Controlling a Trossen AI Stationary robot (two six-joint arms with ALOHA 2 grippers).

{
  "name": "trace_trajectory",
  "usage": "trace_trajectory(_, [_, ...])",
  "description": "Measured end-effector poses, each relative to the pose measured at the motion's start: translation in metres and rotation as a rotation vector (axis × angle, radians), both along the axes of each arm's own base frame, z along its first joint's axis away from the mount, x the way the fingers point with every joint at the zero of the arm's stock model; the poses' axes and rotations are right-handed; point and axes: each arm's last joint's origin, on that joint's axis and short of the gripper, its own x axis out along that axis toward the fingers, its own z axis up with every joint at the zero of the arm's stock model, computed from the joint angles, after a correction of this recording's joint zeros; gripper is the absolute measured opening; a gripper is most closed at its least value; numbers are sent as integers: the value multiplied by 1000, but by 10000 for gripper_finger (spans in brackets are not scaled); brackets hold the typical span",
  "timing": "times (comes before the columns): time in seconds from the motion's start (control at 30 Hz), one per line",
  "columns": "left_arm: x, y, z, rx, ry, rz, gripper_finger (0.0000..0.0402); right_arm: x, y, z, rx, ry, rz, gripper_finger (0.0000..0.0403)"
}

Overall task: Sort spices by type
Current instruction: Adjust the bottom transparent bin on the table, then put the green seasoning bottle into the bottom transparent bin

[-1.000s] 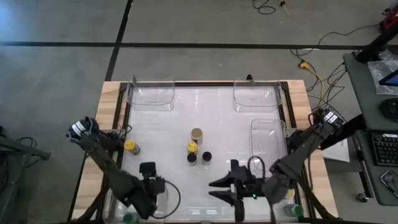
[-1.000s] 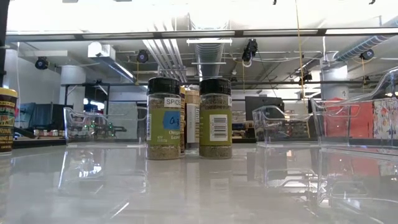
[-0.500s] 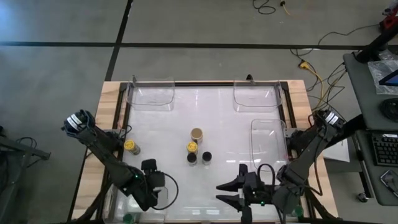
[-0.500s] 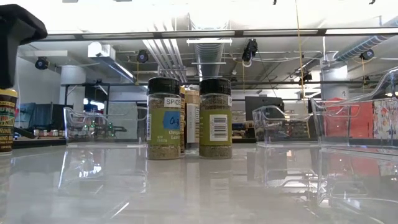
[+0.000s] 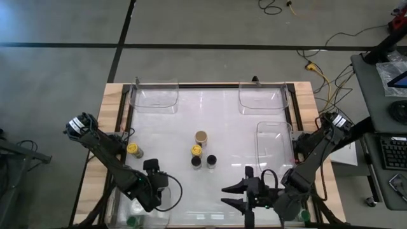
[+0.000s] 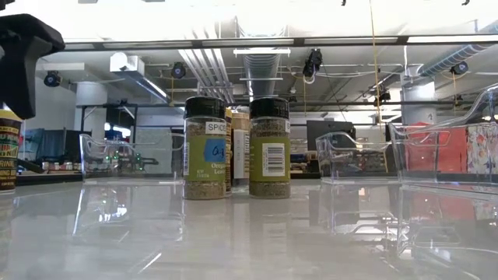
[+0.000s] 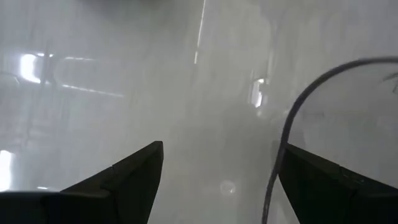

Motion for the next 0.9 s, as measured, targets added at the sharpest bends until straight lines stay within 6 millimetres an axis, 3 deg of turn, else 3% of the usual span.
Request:
trace_trajectory(0.13, [1,-5,17,-33,-4,-21,288,-2,-5,-3,19,110,-11,147])
trace_trajectory(0.5, [0,-11,91,-5,-12,-73,288,-16,-17,31,123,527,72,214])
trace_trajectory(0.67, [-2,-16,120,26,-203,-6,288,-13,3,23,149,780,119,212])
trace_trajectory(0.9, [2,-25,149,33,-462,33,288,-19,28,0,241,1296,96,222])
